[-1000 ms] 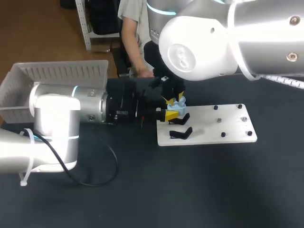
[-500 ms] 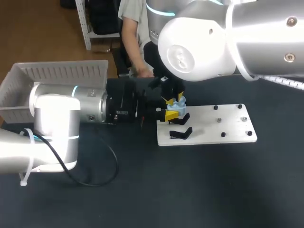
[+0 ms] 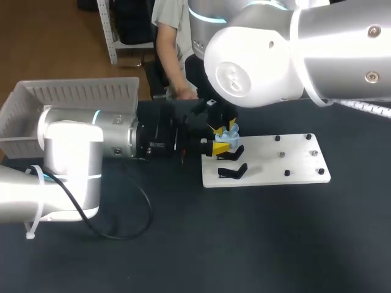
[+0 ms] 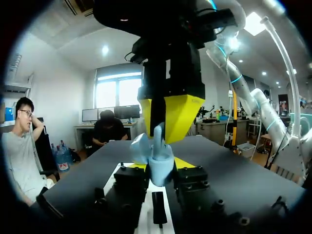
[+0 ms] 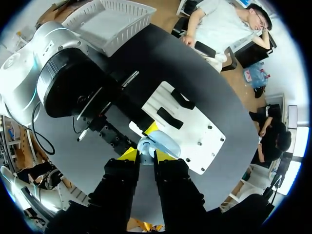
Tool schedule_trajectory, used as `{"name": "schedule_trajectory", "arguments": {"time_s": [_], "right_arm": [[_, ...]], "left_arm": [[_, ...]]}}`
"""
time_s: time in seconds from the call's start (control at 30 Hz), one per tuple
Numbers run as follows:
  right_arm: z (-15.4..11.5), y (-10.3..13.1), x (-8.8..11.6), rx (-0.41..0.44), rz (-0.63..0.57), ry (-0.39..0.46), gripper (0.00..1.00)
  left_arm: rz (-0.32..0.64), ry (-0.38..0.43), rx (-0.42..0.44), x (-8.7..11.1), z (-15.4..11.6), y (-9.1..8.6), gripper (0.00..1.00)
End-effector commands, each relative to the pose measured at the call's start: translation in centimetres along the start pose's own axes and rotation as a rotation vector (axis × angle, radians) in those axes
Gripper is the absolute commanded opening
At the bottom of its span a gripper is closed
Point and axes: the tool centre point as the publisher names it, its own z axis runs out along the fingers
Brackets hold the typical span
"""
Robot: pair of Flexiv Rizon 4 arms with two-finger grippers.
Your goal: Pick up each earbud case from the left stands, insert the matching earbuds, close the lid, and place the case in the box.
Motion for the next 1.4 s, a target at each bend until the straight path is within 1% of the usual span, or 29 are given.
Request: {"name": "schedule_trajectory", "arguments": {"time_s": [0.03, 0.43, 0.9, 0.93, 0.97, 1.0, 1.03, 1.07, 1.1, 1.27, 1.33, 1.4], "right_arm": [[0.1, 0.1, 0.1, 0.005, 0.002, -0.006, 0.0], [0.6, 0.0, -0.2, 0.016, 0.001, -0.004, 0.0], [1.0, -0.3, -0.1, 0.014, -0.011, 0.021, 0.0], [0.9, -0.3, -0.1, 0.01, -0.011, 0.019, 0.21], [0.8, -0.3, -0.1, 0.003, -0.013, 0.016, 0.39], [0.7, -0.3, -0.1, 0.001, -0.013, 0.014, 0.48], [0.5, -0.2, 0.0, -0.001, -0.012, 0.012, 0.75], [0.3, -0.2, 0.0, -0.007, -0.012, 0.008, 0.93], [0.1, -0.2, 0.1, -0.01, -0.012, 0.005, 1.0], [-1.3, -0.5, 0.4, -0.038, 0.0, -0.032, 1.0], [-1.8, -1.1, 0.2, -0.051, 0.031, -0.05, 1.0], [-1.9, -2.1, -0.1, -0.054, 0.094, -0.066, 1.0]], "left_arm": [[0.0, 0.002, -0.001, 0.0, 0.1, 0.0, 0.0], [0.0, 0.002, -0.001, 0.0, 0.1, 0.0, 0.0], [0.0, 0.002, -0.001, 0.0, 0.1, 0.0, 0.0], [0.0, 0.002, -0.001, 0.0, 0.1, 0.0, 0.0], [0.0, 0.002, -0.001, 0.0, 0.1, 0.0, 0.0], [0.0, 0.002, -0.001, 0.0, 0.1, 0.0, 0.0], [0.0, 0.002, -0.001, 0.0, 0.1, 0.0, 0.0], [0.0, 0.002, -0.001, 0.0, 0.1, 0.0, 0.0], [0.0, 0.002, -0.001, 0.0, 0.1, 0.0, 0.0], [0.0, 0.002, -0.001, 0.0, 0.1, 0.0, 0.0], [0.0, 0.002, -0.001, 0.0, 0.1, 0.0, 0.0], [0.0, 0.002, -0.001, 0.0, 0.1, 0.0, 0.0]]}}
